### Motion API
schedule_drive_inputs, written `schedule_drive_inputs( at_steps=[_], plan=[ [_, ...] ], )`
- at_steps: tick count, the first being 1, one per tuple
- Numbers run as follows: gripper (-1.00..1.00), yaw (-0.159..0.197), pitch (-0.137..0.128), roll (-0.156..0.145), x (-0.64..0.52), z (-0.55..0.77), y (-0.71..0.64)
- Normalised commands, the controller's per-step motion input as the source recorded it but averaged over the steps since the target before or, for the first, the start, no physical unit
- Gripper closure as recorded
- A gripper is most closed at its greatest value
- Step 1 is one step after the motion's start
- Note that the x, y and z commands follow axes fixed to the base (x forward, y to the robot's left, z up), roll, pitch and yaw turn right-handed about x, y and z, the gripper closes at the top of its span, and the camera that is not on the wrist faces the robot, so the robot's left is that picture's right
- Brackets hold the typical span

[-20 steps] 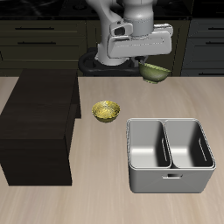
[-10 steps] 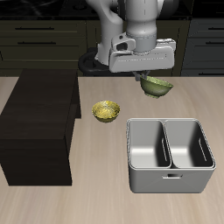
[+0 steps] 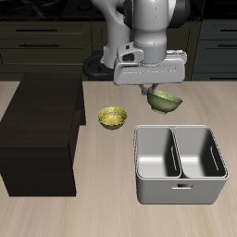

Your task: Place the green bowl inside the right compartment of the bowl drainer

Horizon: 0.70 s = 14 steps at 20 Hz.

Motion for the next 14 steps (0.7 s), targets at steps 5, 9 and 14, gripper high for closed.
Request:
schedule_drive_inputs(
  at_steps=[5,9,14],
  plan=[
    [1.00,-0.011,-0.005,0.002,0.20,-0.07,0.10],
    [1.00,0.003,0.014,0.006,0.23,-0.21,0.23],
    [1.00,0.021,-0.004,-0.008,0.19,-0.12,0.08]
  ],
)
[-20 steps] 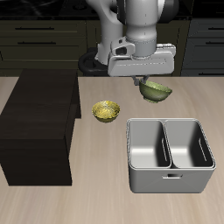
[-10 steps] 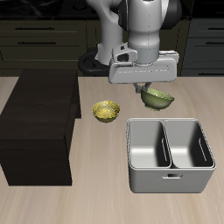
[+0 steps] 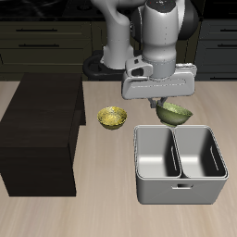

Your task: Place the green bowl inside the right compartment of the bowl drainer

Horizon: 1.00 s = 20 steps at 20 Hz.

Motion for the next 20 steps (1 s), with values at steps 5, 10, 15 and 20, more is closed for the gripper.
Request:
schedule_drive_inputs(
  at_steps=[5,10,15,20],
  plan=[
    [1.00,-0.013,-0.016,-0.016,0.18,0.06,-0.01],
    [1.00,0.011,-0.016,-0.031,0.17,0.12,-0.12],
    [1.00,-0.011,-0.022,-0.024,0.14,0.17,-0.17],
    [1.00,0.001,-0.011,-0.012,0.17,0.15,-0.12]
  ],
)
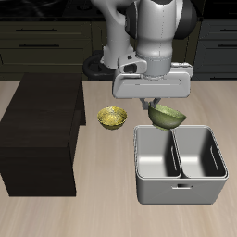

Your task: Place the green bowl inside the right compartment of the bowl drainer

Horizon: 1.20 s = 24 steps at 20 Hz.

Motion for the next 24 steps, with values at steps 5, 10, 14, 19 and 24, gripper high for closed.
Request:
schedule_drive_inputs(
  at_steps=[5,10,14,19,24],
  plan=[
    [1.00,0.002,-0.002,-0.008,0.11,0.08,-0.14],
    [1.00,-0.001,0.001,-0.007,0.08,0.00,-0.07],
    [1.00,0.001,0.011,-0.007,0.01,-0.06,-0.07],
    [1.00,0.009,0.012,-0.017,0.05,-0.04,-0.07],
    [1.00,0.018,0.022,-0.018,0.03,-0.12,-0.10]
  ],
)
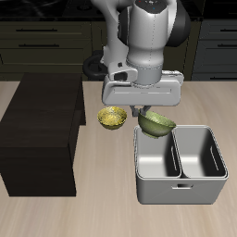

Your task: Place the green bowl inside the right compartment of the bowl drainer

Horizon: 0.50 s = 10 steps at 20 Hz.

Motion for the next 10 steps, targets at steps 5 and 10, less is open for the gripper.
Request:
schedule_drive_inputs(
  at_steps=[5,10],
  plan=[
    [1.00,0.014,0.016,-0.014,0.00,-0.07,-0.08],
    [1.00,0.007,0.006,-0.010,-0.01,-0.04,-0.08]
  ],
)
